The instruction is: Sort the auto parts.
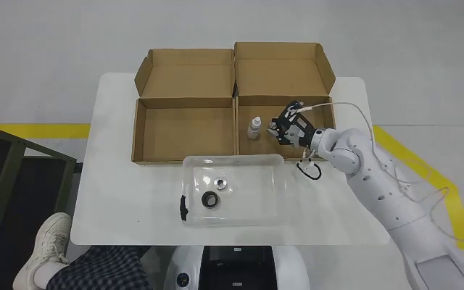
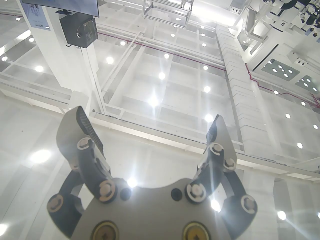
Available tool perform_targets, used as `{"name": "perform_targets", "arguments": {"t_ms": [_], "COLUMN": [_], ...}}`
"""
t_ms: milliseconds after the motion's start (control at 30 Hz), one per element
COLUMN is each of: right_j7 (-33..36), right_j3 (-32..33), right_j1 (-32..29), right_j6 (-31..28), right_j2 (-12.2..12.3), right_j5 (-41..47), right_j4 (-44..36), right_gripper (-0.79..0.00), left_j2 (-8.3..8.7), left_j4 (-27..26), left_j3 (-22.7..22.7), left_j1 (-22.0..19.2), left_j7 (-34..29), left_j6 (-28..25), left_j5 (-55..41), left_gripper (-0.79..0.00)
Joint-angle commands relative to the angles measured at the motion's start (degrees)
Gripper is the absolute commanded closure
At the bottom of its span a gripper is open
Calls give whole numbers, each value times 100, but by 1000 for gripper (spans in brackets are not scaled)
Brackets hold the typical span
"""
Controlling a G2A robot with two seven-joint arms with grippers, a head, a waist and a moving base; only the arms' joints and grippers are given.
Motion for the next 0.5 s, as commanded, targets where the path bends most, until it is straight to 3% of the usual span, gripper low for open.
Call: {"name": "perform_targets", "arguments": {"t_ms": [0,267,467], "right_j7": [12,189,281], "right_j3": [-46,-196,-260], "right_j1": [51,225,291], "right_j6": [-16,48,77], "right_j2": [-32,-145,-210], "right_j5": [4,-109,-172], "right_j4": [97,320,402], "right_gripper": [0,-132,-172], "left_j2": [0,0,0], "left_j4": [0,0,0], "left_j3": [0,0,0], "left_j1": [0,0,0], "left_j7": [0,0,0], "left_j6": [0,0,0], "left_j5": [0,0,0], "left_gripper": [-785,-785,-785]}}
